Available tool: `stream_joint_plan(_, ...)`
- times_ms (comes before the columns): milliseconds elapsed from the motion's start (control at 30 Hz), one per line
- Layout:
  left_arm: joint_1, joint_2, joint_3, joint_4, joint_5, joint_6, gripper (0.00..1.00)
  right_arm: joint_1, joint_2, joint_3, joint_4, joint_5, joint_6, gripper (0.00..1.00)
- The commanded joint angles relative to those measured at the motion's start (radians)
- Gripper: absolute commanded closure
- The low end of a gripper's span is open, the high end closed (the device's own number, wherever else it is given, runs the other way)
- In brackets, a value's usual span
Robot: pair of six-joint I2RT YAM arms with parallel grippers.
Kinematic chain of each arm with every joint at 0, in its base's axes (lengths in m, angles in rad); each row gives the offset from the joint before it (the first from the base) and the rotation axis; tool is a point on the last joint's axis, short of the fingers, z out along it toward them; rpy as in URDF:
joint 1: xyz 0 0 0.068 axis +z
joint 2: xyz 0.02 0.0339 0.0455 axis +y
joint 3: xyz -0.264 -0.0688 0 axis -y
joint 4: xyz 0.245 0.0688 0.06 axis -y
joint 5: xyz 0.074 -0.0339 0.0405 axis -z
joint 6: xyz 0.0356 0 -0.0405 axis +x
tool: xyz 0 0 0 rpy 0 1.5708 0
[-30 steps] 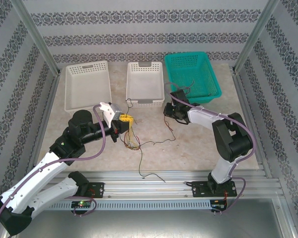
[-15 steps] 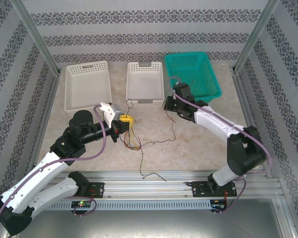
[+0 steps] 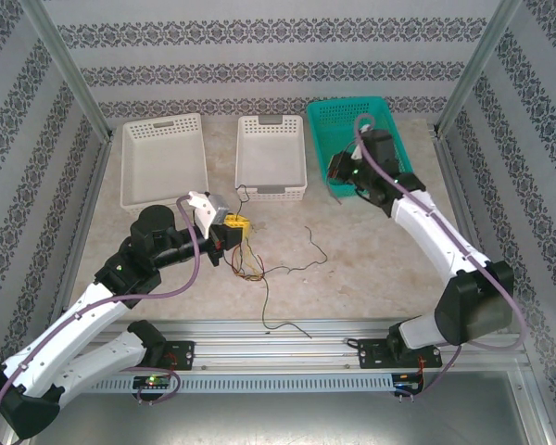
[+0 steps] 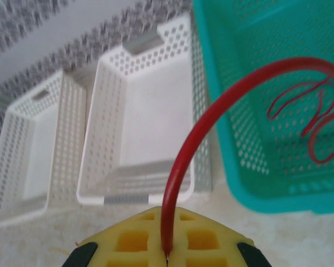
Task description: Untangle the cables
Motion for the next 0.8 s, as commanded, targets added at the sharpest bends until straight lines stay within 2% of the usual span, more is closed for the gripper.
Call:
stream_joint_plan(0,0.009,0.0,-0.001,0.029,0.016,0.015,1.0,-0.059,0.089,0.142,-0.056,-0.083,0.008,1.0)
stream_joint_plan(267,0.009,0.006,-0.001,0.028,0.017,0.016,1.0,-0.139,0.49,0.575,-0.287,-0.167,0.026,1.0)
stream_joint_plan(500,0.007,0.01,-0.002,0.03,0.02,0.015,1.0,-0.145,0.758,0.889,-0.469,-0.118,0.038,1.0)
stream_joint_plan(567,0.007,0.008,-0.003,0.029,0.018,0.016,1.0,-0.14,0.799,0.96,-0.534,-0.066,0.024,0.91)
stream_joint_plan(633,0.007,0.008,-0.003,0.029,0.016,0.017,1.0,-0.133,0.8,0.984,-0.563,-0.006,0.014,0.77)
stream_joint_plan(700,0.007,0.008,-0.002,0.03,0.017,0.016,1.0,-0.126,0.761,0.953,-0.542,0.051,-0.001,0.6)
stream_joint_plan(767,0.007,0.009,-0.002,0.03,0.017,0.016,1.0,-0.121,0.713,0.914,-0.51,0.067,-0.013,0.51)
